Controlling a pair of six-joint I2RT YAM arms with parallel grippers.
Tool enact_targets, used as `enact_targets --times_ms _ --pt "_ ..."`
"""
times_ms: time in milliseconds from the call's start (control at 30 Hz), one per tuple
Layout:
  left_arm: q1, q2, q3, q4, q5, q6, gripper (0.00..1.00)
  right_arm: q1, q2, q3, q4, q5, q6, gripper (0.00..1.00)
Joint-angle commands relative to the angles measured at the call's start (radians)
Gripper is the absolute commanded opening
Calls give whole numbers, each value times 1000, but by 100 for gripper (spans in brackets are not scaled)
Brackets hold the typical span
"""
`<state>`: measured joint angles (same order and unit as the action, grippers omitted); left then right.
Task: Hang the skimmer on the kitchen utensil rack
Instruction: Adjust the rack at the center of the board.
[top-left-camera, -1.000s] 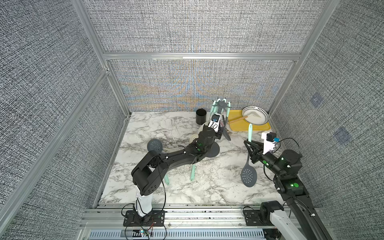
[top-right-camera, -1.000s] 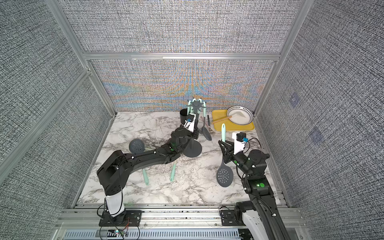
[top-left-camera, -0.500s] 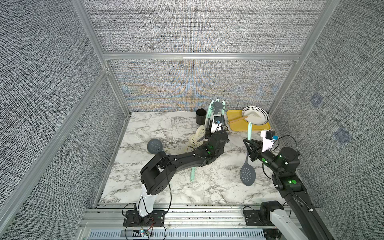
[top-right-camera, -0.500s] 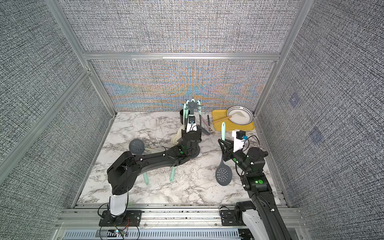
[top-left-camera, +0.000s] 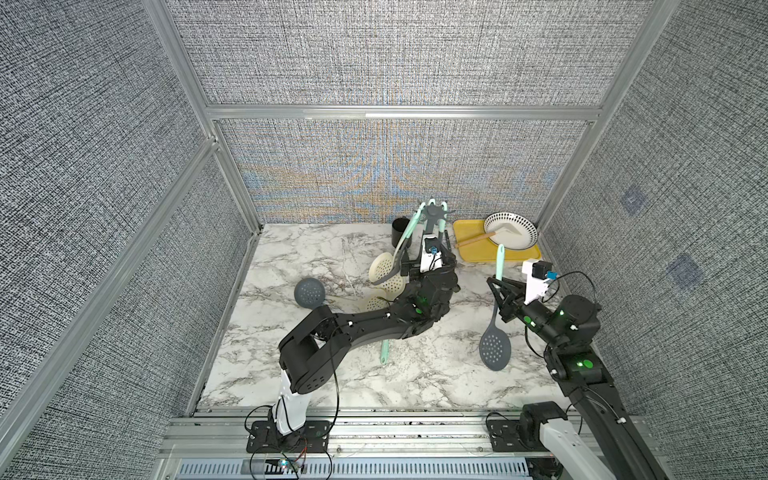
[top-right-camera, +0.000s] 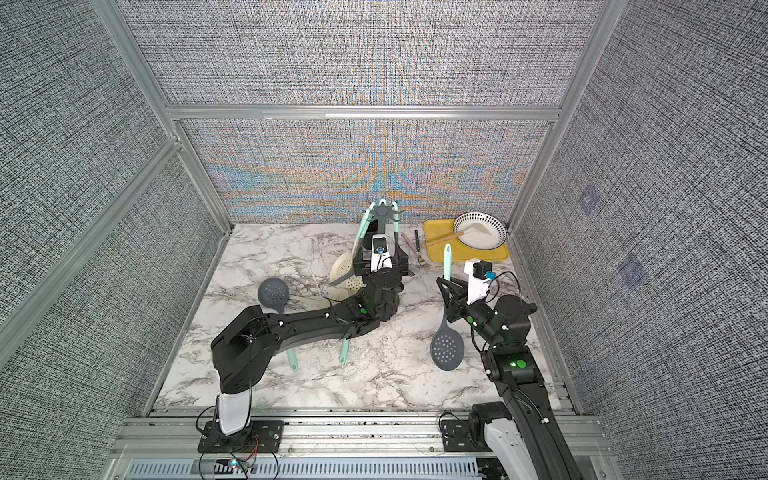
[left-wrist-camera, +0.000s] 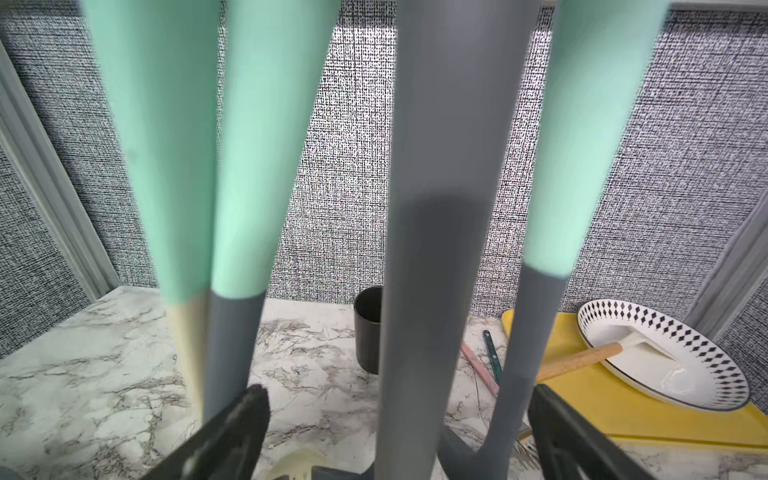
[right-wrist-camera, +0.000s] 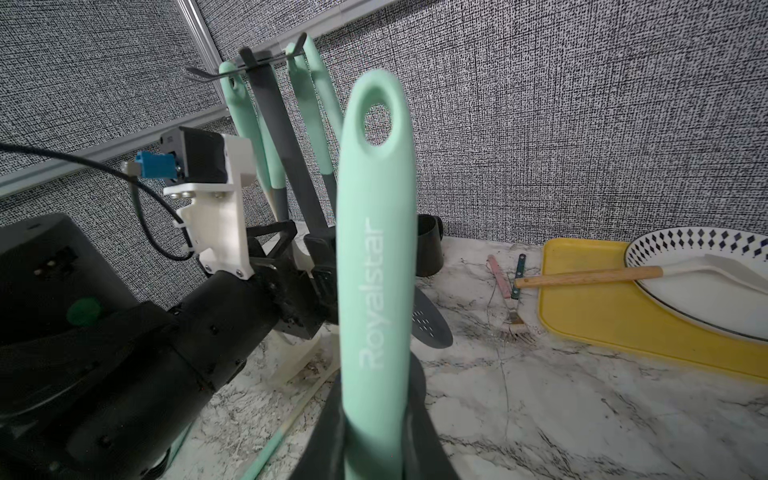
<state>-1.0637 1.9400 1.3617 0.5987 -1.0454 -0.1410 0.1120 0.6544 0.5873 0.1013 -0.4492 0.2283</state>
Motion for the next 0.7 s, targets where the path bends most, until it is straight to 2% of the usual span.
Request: enact_targets --times_ms 0,267,400,500,567,667 --pt "-13 -39 -35 30 62 -33 99 -2 3 10 32 27 -2 0" --pt "-53 -215 -197 -104 223 -201 99 -2 26 62 -23 96 -108 0" --pt "-56 -321 -284 -147 365 -242 99 -2 34 71 -20 111 -153 0" --pt "-55 -393 -309 -252 486 -218 99 -4 111 104 -28 31 -228 0" --pt "-56 -427 -273 -426 508 -213 99 -6 173 135 -33 -53 -282 0" --pt "-52 -497 -314 -489 548 -181 99 -35 280 185 -1 -219 -320 0"
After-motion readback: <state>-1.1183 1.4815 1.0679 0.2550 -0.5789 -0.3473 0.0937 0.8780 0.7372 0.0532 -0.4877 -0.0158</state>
